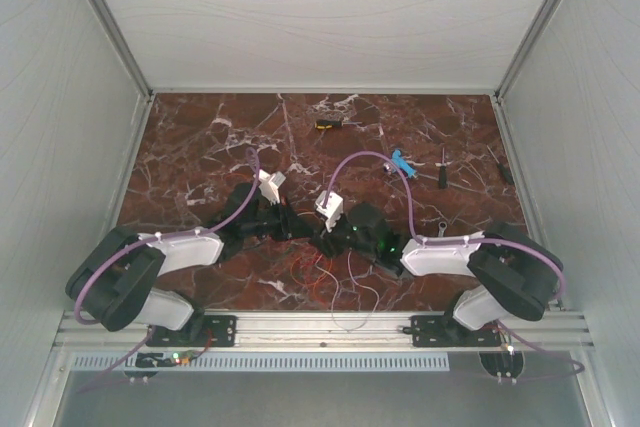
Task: Zip-tie the wires
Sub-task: Tie the cable at the center of the board.
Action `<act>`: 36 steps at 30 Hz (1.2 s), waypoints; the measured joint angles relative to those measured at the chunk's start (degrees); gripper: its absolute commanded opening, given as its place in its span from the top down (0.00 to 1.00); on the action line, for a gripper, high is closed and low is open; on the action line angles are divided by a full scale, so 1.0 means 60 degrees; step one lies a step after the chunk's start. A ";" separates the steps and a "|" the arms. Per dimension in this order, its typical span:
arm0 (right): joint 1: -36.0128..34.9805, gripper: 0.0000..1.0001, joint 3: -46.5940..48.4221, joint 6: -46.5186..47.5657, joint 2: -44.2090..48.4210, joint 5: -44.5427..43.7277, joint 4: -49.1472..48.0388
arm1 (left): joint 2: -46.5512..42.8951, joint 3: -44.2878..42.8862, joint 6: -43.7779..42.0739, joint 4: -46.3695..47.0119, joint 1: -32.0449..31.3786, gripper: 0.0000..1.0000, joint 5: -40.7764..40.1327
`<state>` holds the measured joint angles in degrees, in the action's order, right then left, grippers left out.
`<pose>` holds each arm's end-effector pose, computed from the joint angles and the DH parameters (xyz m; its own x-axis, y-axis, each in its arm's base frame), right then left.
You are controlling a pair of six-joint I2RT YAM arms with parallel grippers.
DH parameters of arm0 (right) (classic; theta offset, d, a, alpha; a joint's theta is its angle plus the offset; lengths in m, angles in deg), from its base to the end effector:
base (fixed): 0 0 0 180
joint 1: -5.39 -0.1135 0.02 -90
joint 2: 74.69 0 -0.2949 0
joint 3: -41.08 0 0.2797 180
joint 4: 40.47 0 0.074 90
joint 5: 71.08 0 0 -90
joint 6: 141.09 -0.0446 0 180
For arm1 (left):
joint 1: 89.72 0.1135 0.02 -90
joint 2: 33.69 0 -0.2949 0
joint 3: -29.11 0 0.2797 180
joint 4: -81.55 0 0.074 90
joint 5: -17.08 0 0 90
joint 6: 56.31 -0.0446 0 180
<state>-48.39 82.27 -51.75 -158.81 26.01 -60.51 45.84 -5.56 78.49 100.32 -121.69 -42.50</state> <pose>0.1749 0.2481 0.1703 -0.2398 -0.3081 -0.9206 -0.8651 0.4982 0.0586 0.2134 -0.1598 0.1567 -0.8583 -0.1806 -0.4804 0.3348 0.5123 -0.7908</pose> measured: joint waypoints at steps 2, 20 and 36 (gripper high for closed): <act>-0.0025 0.90 0.0036 -0.0011 -0.0029 -0.0007 -0.0036 | 0.0000 0.0000 0.0000 0.0004 0.0000 1.00 -0.0004; -0.0171 1.00 -0.0153 0.0000 0.0317 -0.0357 -0.0168 | -0.0543 -0.0474 -0.0474 -0.1297 0.0000 1.00 -0.0707; -0.0178 1.00 -0.0353 -0.0004 0.0415 -0.0477 -0.0430 | -0.1180 -0.0670 -0.1224 -0.2736 0.0984 1.00 -0.1271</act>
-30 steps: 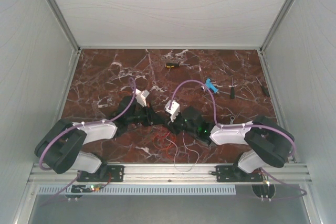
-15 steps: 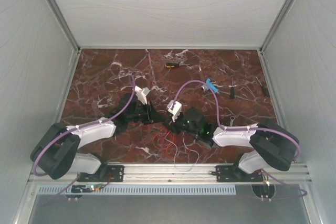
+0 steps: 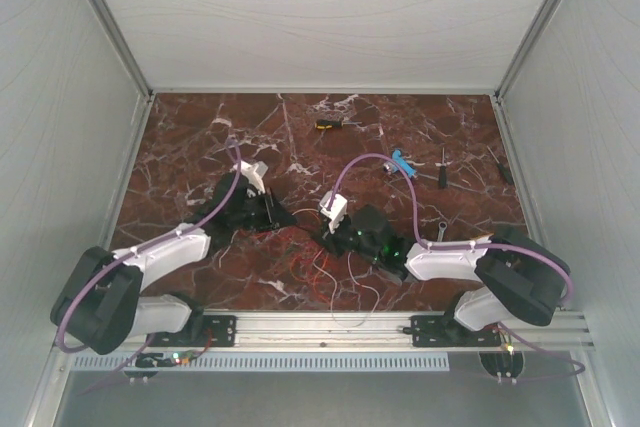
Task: Zip-tie the wires
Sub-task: Tie the cable at the center of the board.
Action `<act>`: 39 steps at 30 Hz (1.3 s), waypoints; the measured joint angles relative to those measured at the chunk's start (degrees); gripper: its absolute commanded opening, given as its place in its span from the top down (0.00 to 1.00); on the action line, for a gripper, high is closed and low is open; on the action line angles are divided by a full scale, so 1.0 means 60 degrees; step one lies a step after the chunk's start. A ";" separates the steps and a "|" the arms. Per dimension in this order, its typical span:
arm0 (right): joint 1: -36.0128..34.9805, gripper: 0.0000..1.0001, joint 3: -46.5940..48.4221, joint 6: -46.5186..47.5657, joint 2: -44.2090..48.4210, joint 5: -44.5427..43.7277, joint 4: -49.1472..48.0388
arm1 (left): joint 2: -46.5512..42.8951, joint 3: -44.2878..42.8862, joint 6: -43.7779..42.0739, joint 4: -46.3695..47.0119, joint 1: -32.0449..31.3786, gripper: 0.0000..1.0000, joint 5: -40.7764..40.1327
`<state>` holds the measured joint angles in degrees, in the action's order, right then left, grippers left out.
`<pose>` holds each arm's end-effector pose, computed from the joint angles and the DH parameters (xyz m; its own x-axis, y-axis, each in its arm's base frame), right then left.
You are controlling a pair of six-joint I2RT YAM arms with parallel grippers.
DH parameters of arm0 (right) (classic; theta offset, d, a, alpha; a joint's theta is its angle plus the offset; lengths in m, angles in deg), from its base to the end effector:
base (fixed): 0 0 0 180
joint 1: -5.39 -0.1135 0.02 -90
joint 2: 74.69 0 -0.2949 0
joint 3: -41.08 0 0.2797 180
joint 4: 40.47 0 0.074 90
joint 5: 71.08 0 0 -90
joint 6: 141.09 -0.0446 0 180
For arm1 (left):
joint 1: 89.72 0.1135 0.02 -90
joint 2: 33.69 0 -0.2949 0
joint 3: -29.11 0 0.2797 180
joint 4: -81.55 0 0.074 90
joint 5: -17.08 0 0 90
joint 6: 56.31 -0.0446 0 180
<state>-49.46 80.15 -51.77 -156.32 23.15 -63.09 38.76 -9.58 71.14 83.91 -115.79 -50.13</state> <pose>0.1668 0.2427 0.1757 -0.2065 -0.2727 -0.9397 -0.8529 0.5207 0.0363 0.2276 -0.1306 0.1793 -0.7985 -0.2334 -0.5549 0.2728 0.6813 -0.6792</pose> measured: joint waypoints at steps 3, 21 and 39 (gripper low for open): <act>0.0000 1.00 -0.0011 -0.0004 0.0000 0.0004 -0.0011 | -0.0211 0.0000 -0.0066 -0.0299 0.0142 1.00 -0.0229; 0.0004 1.00 -0.0029 -0.0011 -0.0200 0.0095 -0.0142 | -0.0816 -0.0273 0.0055 -0.1523 0.0390 1.00 -0.0761; 0.0029 1.00 0.1290 0.0109 -0.0616 0.0612 0.0080 | -0.1410 -0.2350 -0.0707 -0.3723 0.0506 1.00 -0.1672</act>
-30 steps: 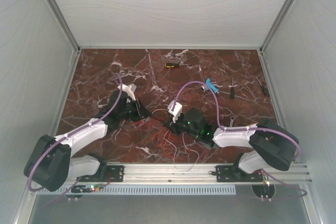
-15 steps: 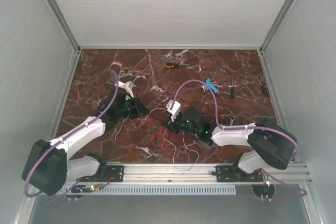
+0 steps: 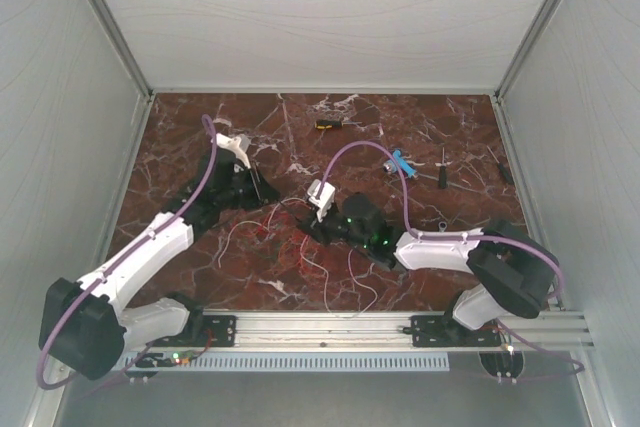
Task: Zip-tie the wires
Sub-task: Tie the cable at the center of the board.
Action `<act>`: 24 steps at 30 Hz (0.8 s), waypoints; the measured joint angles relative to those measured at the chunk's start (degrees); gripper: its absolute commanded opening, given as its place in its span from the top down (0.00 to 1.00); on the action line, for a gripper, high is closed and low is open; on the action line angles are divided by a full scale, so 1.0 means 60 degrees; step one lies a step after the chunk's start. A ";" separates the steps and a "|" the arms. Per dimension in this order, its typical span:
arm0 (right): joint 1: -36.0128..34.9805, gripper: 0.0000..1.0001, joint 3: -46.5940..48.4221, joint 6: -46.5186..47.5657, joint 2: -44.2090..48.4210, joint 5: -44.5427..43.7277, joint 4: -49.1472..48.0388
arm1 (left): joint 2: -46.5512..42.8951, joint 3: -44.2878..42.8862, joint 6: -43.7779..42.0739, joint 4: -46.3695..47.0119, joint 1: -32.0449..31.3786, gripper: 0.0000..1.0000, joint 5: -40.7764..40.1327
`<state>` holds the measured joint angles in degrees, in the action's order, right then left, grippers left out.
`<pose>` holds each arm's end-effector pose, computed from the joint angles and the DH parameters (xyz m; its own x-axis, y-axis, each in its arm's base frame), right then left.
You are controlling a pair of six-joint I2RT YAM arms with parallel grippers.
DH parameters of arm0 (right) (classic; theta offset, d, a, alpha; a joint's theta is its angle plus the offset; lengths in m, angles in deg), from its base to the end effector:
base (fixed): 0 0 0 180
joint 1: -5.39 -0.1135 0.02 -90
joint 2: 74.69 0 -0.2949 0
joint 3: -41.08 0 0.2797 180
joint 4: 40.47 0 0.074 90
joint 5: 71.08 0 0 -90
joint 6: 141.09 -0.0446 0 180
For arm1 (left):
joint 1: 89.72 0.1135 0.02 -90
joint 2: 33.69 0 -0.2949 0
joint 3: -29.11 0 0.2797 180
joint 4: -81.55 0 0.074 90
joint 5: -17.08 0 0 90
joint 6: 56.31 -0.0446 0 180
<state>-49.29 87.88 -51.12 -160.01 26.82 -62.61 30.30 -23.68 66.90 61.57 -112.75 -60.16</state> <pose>0.1847 0.2713 0.1999 -0.1635 -0.2299 -0.9594 -0.8843 0.4652 0.0393 0.2406 -0.1130 0.2634 -0.7029 -0.2817 -0.6532 0.2038 0.8001 -0.5643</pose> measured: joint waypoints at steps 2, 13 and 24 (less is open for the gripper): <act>0.0011 1.00 0.0066 0.0073 -0.0036 0.0015 -0.0007 | 0.0000 -0.0168 -0.0113 -0.0277 0.0000 1.00 -0.0193; 0.0084 1.00 0.0051 0.0142 -0.0047 0.0182 -0.0175 | -0.0036 -0.0561 -0.0517 -0.1446 -0.0022 1.00 -0.1228; 0.0178 1.00 -0.0386 0.0131 -0.0047 0.0251 -0.0386 | -0.0036 -0.0732 -0.0699 -0.2047 0.0149 1.00 -0.1716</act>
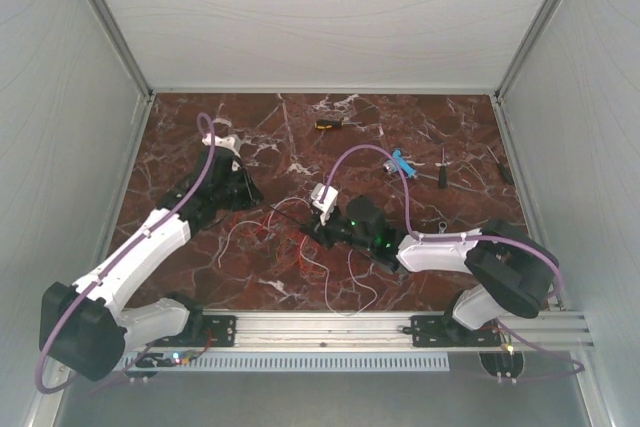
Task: Zip-tie the wires
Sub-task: Tie the cable at the center of the board.
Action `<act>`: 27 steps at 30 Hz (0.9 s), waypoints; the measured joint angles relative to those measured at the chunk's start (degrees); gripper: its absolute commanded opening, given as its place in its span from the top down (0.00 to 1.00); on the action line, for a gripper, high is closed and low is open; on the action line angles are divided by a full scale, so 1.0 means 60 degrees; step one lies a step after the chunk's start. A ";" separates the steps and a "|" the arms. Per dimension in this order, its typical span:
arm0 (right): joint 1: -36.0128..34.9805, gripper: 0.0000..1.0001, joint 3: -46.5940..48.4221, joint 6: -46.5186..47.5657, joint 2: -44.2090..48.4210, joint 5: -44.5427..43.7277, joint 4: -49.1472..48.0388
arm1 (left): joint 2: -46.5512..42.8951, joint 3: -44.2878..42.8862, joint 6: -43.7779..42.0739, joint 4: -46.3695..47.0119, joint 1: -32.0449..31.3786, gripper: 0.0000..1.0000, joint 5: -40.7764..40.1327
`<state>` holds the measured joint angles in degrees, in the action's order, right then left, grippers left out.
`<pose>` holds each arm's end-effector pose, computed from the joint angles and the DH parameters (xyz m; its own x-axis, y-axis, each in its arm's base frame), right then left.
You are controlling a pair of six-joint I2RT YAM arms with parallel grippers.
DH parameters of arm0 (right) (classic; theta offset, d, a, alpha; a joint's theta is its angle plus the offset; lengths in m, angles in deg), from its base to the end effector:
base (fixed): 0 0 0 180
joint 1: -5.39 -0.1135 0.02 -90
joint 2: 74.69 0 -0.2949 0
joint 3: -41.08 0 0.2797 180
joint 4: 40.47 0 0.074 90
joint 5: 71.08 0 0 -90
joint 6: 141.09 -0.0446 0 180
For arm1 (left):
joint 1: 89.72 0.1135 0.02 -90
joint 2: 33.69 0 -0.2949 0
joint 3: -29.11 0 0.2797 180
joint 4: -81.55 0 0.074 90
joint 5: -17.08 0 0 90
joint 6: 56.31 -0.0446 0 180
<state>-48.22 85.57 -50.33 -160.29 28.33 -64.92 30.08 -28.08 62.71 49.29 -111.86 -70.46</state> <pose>0.1847 0.2629 0.1898 -0.1583 -0.2369 -0.9586 -0.8893 0.4561 0.0342 0.2400 -0.0997 0.2716 -0.7057 -0.2361 -0.6681 0.0745 0.9129 -0.4014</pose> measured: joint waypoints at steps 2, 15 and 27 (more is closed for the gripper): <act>0.0011 1.00 -0.0022 -0.0018 0.0000 0.0018 -0.0153 | 0.0000 -0.0066 -0.0055 -0.0131 0.0087 1.00 0.0044; 0.0044 1.00 -0.0357 -0.0171 -0.0047 0.0084 -0.0423 | -0.0215 -0.0350 -0.0656 -0.0667 0.1523 1.00 0.0182; 0.0044 1.00 -0.0357 -0.0284 -0.0310 0.0153 -0.1002 | -0.0211 -0.0357 -0.0860 -0.0987 0.2630 1.00 0.1096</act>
<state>-47.96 83.42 -52.04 -162.15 29.25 -70.93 28.81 -30.22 57.55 43.36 -96.07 -63.88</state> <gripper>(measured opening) 0.044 0.003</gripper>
